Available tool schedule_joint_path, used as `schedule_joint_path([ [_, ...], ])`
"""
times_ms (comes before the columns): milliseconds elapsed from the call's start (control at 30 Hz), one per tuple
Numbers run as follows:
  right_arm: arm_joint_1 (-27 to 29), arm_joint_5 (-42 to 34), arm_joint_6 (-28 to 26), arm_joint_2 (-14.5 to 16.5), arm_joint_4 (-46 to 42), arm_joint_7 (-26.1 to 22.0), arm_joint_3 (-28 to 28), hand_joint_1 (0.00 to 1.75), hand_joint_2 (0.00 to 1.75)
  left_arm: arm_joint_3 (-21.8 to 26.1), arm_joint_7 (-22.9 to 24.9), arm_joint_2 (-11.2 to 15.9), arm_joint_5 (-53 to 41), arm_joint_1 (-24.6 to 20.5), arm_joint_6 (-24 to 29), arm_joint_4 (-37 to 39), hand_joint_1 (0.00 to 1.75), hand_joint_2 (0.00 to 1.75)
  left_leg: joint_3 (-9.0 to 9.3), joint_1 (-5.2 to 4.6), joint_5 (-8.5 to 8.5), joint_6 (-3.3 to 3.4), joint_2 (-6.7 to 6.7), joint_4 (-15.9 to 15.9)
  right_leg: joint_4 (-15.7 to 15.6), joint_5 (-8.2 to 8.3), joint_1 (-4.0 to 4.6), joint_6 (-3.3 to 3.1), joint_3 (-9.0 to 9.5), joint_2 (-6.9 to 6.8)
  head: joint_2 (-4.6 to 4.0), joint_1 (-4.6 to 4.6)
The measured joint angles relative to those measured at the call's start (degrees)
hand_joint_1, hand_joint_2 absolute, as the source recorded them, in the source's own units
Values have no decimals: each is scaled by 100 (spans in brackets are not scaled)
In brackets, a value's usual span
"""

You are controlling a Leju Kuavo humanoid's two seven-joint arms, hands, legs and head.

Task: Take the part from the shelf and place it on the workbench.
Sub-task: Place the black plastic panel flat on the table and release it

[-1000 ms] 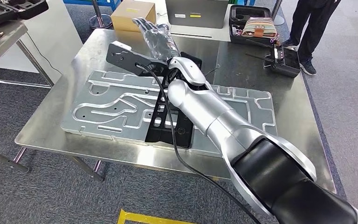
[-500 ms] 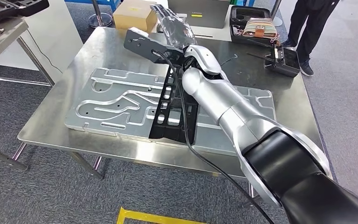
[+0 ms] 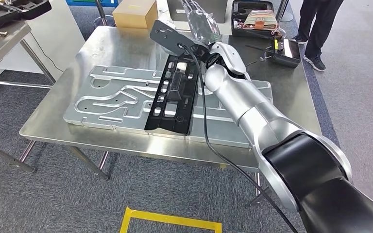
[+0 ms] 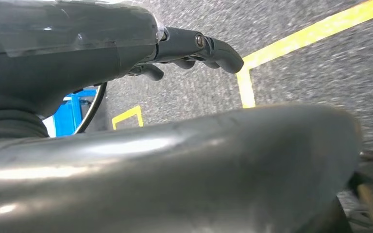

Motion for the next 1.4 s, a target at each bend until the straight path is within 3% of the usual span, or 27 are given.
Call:
schedule_joint_path([
  [33, 13, 10, -5, -32, -1, -5, -48, 0, 0, 0, 1, 2, -1, -1, -1, 0, 0, 0, 165, 2, 93, 4, 0, -96, 6, 55, 1, 9, -73, 1, 0, 0],
  [100, 16, 25, -14, -92, -6, -8, -132, 0, 0, 0, 3, 6, -3, -11, -4, -1, 0, 0, 753, -2, 286, 44, -2, -824, 22, 154, 3, 38, -190, 4, 0, 0],
  [133, 9, 28, -19, -130, -16, -9, -173, 0, 0, 0, 4, 8, -3, -18, -6, -1, 0, 0, 1049, -16, 300, 74, -5, -1239, 29, 198, 5, 62, -227, 6, 0, 1],
  [200, -4, 31, -27, -187, -38, -14, -236, 0, 0, 0, 5, 10, -3, -26, -9, -1, 0, 0, 1346, -56, 252, 135, -12, -1709, 21, 287, 3, 126, -251, 2, 0, 1],
  [267, -11, 33, -34, -240, -44, -19, -269, 0, 0, 0, 5, 8, -3, -23, -13, 2, 0, 0, 1310, -66, 331, 205, -8, -1759, -9, 371, -2, 199, -262, 4, 0, 1],
  [300, -16, 34, -36, -274, -44, -20, -287, 0, 0, 0, 5, 6, -3, -25, -15, 3, 0, 0, 1273, -56, 393, 248, 4, -1785, 19, 325, -6, 230, -298, 11, 0, 1],
  [367, -21, 34, -39, -339, -43, -21, -327, 0, 0, 0, 5, 3, -3, -31, -16, 5, 0, 0, 1151, -24, 552, 337, 35, -1831, 333, -60, -12, 276, -446, 24, 0, 2],
  [433, -19, 35, -42, -386, -43, -22, -351, 0, 0, 0, 5, 5, -2, -32, -16, 4, 0, 0, 974, -27, 698, 371, 50, -1831, 1059, -648, -29, 308, -659, 24, 0, 3],
  [467, -11, 39, -48, -408, -42, -27, -359, 0, 0, 1, 4, 5, -1, -29, -17, 4, 0, 0, 875, -28, 772, 367, 53, -1827, 1437, -833, -36, 325, -734, 23, 0, 3],
  [500, 5, 50, -58, -428, -42, -42, -375, 0, 0, 1, 2, 4, 1, -27, -17, 4, 0, 0, 776, -28, 844, 362, 55, -1822, 1690, -870, -43, 338, -740, 22, 0, 2],
  [533, 27, 62, -70, -447, -44, -66, -400, 0, 0, 3, -1, 4, 2, -26, -16, 4, 0, 0, 677, -28, 916, 354, 57, -1814, 1757, -780, -50, 344, -650, 21, 0, 2],
  [600, 73, 87, -110, -503, -66, -164, -504, 0, 0, 12, -9, 2, 7, -25, -12, 4, 0, 0, 498, -27, 1044, 331, 56, -1786, 1299, -478, -58, 329, -168, 17, 1, 2],
  [667, 124, 98, -176, -559, -151, -318, -659, 0, 0, 25, -20, -1, 15, -21, 1, 4, 0, 0, 366, -39, 1147, 284, 44, -1745, 469, -514, -36, 282, 440, 15, 1, -2],
  [700, 156, 99, -218, -585, -204, -398, -742, 0, 0, 32, -28, -2, 20, -19, 10, 4, 0, 0, 338, -41, 1198, 251, 40, -1736, 180, -590, -21, 256, 621, 20, 1, -4],
  [733, 190, 96, -257, -618, -246, -470, -822, 0, 0, 39, -34, -2, 24, -18, 20, 4, 0, 0, 321, -42, 1249, 214, 35, -1741, 22, -658, -5, 231, 699, 25, 0, -7],
  [800, 284, 70, -337, -684, -288, -611, -960, 0, 0, 70, -49, -1, 33, -9, 40, 4, 0, 0, 308, -25, 1327, 140, 29, -1761, -29, -582, -4, 160, 656, 16, 0, -8],
  [833, 352, 53, -374, -713, -309, -687, -1020, 0, 0, 90, -57, -1, 41, 0, 50, 4, 0, 0, 268, -17, 1254, 105, 24, -1715, -46, -522, -13, 118, 616, 6, 0, -10],
  [900, 528, 24, -456, -754, -383, -841, -1130, 0, 0, 121, -75, -2, 58, 26, 67, 4, 0, 0, 122, 7, 779, 46, 19, -1306, -79, -366, -33, 47, 487, -8, 0, -11],
  [967, 718, -25, -576, -805, -500, -1006, -1254, 0, 0, 131, -97, -3, 73, 39, 78, 4, 0, 0, -58, 18, 197, 0, 22, -536, -76, -222, -31, 31, 307, 3, 0, -13],
  [1000, 851, -69, -676, -849, -589, -1117, -1339, 0, 0, 133, -107, -3, 78, 41, 83, 4, 0, 0, -92, 21, 83, -13, 23, -204, -72, -155, -26, 40, 223, 2, 0, -13],
  [1033, 1022, -121, -784, -906, -699, -1242, -1442, 0, 0, 136, -117, -3, 80, 42, 87, 4, 0, 0, -59, 21, 102, -16, 23, 3, -67, -94, -20, 51, 145, -10, 0, -13],
  [1100, 1414, -207, -955, -1022, -936, -1474, -1682, 0, 0, 145, -125, -1, 82, 54, 90, 4, 0, 0, 315, 19, 377, 12, 21, -213, -51, 18, -7, 79, 4, -42, 0, -11],
  [1167, 1667, -236, -1009, -1097, -1142, -1592, -1893, 0, 0, 153, -126, 2, 81, 60, 91, 4, 0, 0, 968, -2, 386, 79, 11, -1061, -24, 126, 4, 117, -128, -55, 0, -11],
  [1233, 1768, -226, -1016, -1137, -1296, -1616, -2023, 0, 0, 157, -128, 3, 80, 54, 96, 4, 0, 0, 1344, -39, 217, 165, 6, -1671, -25, 237, 6, 176, -197, -48, 0, -12],
  [1300, 1855, -207, -1014, -1174, -1385, -1611, -2100, 0, 0, 162, -130, 0, 81, 54, 99, 5, 0, 0, 1348, -50, 252, 258, 14, -1793, -57, 333, -2, 245, -215, -40, 0, -12],
  [1333, 1901, -200, -1013, -1198, -1410, -1607, -2132, 0, 0, 165, -130, -3, 82, 54, 100, 5, 0, 0, 1321, -44, 316, 307, 26, -1821, -27, 290, -9, 276, -242, -28, 1, -12],
  [1400, 2011, -204, -1053, -1253, -1492, -1615, -2203, 0, 0, 168, -128, -7, 82, 53, 100, 7, 0, 0, 1220, -24, 472, 399, 53, -1869, 308, -99, -20, 322, -379, -1, 1, -11],
])
